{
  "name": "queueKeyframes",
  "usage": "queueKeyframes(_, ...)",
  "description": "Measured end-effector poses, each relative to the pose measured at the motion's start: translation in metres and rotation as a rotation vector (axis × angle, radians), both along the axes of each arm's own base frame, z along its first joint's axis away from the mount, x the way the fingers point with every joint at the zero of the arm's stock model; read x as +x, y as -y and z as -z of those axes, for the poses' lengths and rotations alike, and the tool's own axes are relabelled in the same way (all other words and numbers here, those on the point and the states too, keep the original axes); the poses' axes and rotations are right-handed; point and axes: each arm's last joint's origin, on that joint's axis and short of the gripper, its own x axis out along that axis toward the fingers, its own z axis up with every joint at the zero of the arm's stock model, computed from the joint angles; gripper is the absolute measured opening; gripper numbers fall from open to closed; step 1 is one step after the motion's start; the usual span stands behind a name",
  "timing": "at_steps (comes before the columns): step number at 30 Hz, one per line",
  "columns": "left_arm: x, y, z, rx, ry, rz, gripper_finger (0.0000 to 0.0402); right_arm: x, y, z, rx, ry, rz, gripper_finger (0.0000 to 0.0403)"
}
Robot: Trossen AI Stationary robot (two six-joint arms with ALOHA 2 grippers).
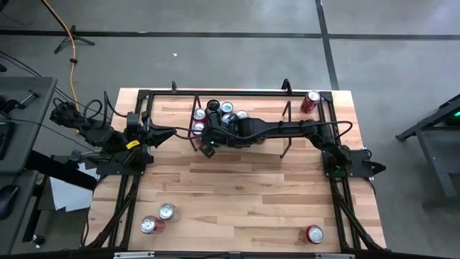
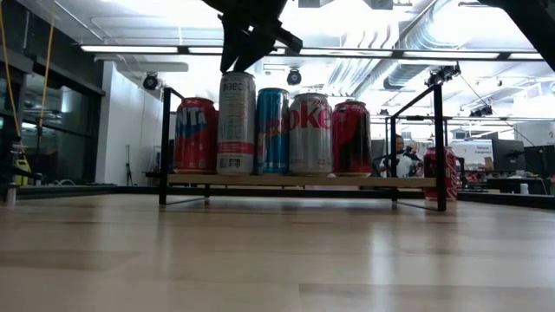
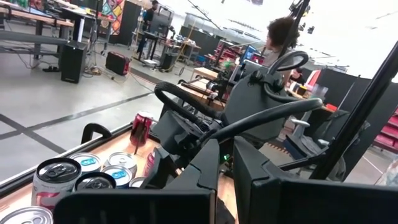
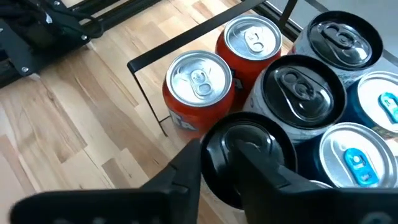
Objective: Place canned beverage on shelf
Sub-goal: Put the white-pink soda can on the shelf aligned with the other white-pink soda cans
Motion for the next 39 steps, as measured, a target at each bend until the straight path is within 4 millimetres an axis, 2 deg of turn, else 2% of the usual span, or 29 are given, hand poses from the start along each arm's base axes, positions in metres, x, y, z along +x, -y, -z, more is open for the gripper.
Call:
queueKeyframes(9, 0.0, 0.0, 0.001, 0.004, -0.006, -0.002, 0.0, 0.001, 0.009, -0.002, 0.039, 0.018, -0.022, 0.0005)
queueKeyframes(17, 0.0, -0.001, 0.001, 0.002, -0.007, -0.026, 0.0, 0.0, 0.01, -0.005, 0.054, 0.019, -0.067, 0.0001)
queueKeyframes(24, 0.0, -0.001, 0.001, 0.031, -0.016, -0.031, 0.0, -0.012, 0.014, -0.034, 0.048, 0.098, -0.078, 0.0016)
queueKeyframes(27, 0.0, -0.001, 0.001, 0.035, -0.018, -0.031, 0.0, -0.02, 0.02, -0.048, 0.067, 0.13, -0.087, 0.0044)
queueKeyframes(31, 0.0, -0.001, 0.001, 0.035, -0.017, -0.031, 0.0, -0.028, 0.029, -0.06, 0.153, 0.163, -0.127, 0.0121)
queueKeyframes(36, 0.0, -0.001, 0.001, 0.034, -0.017, -0.03, 0.0, -0.032, 0.039, -0.06, 0.258, 0.142, -0.164, 0.0241)
queueKeyframes(39, 0.0, -0.001, 0.001, 0.026, -0.014, -0.03, 0.0, -0.032, 0.043, -0.054, 0.299, 0.11, -0.176, 0.0299)
